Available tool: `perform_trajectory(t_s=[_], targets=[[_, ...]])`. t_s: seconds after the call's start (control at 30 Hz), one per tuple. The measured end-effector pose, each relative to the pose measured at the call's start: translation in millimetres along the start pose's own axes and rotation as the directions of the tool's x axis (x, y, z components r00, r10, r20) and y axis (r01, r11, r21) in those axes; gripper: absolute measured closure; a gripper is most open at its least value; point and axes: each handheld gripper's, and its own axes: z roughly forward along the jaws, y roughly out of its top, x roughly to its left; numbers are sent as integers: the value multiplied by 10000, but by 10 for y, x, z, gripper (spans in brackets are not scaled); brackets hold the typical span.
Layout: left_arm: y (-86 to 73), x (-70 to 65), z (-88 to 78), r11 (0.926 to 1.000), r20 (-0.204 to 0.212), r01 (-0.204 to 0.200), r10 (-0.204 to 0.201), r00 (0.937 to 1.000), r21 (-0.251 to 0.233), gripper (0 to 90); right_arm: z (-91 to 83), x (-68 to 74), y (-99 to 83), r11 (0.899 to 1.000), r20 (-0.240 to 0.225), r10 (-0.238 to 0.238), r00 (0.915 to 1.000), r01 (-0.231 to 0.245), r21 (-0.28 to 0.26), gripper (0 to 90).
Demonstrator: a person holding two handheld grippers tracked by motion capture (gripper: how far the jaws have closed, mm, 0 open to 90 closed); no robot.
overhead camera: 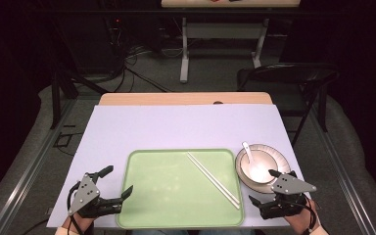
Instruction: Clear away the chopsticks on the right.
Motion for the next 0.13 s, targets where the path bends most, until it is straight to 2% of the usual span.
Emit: perform_trajectory(t_s=[0.13], targets=[[0, 2, 7, 10000, 5, 1, -1, 10000, -21, 122, -37, -1, 3, 9999, -95, -92, 9999, 92, -41, 0]])
